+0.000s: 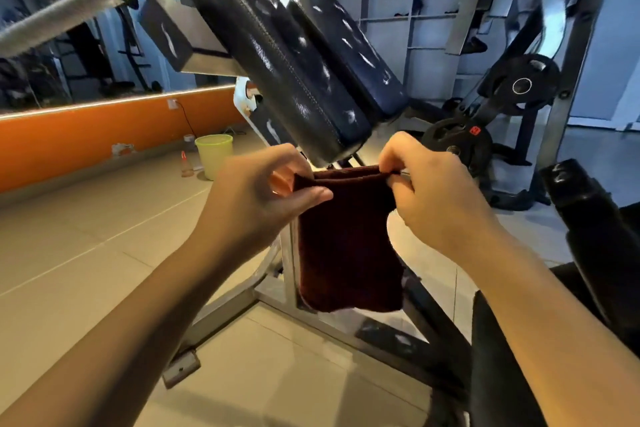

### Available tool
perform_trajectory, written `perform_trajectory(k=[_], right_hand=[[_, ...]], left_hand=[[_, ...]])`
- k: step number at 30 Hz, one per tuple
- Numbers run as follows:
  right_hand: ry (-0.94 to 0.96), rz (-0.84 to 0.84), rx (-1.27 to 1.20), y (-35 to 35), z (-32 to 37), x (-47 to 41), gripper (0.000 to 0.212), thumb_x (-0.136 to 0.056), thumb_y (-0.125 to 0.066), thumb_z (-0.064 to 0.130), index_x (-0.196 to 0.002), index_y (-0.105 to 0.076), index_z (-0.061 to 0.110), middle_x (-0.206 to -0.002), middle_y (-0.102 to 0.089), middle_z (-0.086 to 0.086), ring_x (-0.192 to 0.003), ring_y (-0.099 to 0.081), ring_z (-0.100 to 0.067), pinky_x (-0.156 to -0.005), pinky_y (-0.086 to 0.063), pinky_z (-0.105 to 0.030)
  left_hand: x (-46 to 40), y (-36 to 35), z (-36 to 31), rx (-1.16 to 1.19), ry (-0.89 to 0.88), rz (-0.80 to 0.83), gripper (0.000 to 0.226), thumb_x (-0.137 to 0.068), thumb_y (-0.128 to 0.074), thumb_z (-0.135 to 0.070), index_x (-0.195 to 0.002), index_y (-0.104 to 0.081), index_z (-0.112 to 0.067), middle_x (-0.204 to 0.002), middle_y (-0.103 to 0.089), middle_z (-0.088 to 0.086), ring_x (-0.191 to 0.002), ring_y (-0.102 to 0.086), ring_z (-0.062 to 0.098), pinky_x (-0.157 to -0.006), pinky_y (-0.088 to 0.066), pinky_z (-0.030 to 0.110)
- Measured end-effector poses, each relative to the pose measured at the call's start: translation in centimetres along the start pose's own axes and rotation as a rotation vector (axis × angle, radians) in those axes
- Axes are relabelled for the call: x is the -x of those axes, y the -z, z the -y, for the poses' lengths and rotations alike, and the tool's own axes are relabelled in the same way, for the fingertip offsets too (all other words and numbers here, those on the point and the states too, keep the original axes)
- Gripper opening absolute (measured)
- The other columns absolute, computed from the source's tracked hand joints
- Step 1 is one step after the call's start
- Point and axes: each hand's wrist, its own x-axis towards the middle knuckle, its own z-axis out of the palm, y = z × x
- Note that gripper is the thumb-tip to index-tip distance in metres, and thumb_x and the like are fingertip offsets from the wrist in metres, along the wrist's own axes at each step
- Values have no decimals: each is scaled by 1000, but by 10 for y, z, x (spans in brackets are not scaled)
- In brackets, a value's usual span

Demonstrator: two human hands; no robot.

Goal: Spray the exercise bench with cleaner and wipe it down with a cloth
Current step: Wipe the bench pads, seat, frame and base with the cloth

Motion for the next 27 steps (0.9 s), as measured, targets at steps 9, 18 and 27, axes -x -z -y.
perform_trajectory(k=[9, 18, 27], right_hand=[[-169, -341, -12, -9, -31, -46, 16, -100, -52, 15, -103, -67, 17, -91, -55, -1, -71, -47, -8, -55, -36, -8], [-90, -480, -424, -56, -32, -116, 17, -100, -51, 18, -116, -52, 21, -87, -54, 22, -80, -58, 2, -68, -49, -7], [0, 210, -696, -83, -67, -165, 45, -101, -34, 49, -128, -15, 79, -122, -26, 47, -143, -23, -19, -116, -27, -54]], left_hand=[[-62, -18, -5, -182, 20, -43, 11, -81, -69, -34, -88, -62, -30, -91, -66, -9, -84, -61, 6, -73, -53, 24], [-108, -11, 43, -629, -417, -316, 26, -89, -56, -43, -103, -63, -22, -117, -64, 7, -115, -55, 27, -99, -42, 46], [-145, 62, 125, -717, -137, -458, 61, -98, -21, -60, -151, -18, -30, -162, -6, 8, -147, 15, 10, -117, 0, 56]])
